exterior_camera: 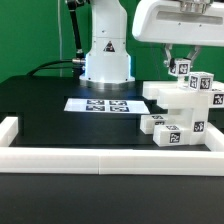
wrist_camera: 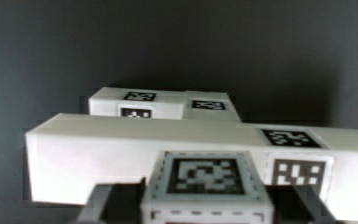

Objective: Assemble chair

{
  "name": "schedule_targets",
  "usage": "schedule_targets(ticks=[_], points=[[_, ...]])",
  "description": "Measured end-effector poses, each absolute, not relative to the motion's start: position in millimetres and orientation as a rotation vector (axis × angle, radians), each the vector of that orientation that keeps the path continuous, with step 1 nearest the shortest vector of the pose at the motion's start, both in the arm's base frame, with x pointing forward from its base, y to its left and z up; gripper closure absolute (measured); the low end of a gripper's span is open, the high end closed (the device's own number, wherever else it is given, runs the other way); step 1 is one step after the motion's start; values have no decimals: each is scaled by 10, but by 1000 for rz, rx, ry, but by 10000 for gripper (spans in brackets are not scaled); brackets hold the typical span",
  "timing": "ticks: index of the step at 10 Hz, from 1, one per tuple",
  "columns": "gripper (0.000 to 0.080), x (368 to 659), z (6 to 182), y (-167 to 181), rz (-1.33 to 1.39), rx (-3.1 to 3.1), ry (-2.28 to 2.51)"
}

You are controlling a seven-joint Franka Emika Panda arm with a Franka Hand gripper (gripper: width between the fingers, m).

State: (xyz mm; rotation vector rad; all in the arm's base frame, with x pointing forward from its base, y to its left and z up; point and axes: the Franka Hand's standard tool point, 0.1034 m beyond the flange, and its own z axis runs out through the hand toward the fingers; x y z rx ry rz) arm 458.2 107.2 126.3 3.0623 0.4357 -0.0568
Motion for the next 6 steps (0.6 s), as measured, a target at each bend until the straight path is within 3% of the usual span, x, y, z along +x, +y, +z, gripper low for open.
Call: schedule_targets(ticks=[6], points=[[511,4582,1260,1129,-49,3062,448]])
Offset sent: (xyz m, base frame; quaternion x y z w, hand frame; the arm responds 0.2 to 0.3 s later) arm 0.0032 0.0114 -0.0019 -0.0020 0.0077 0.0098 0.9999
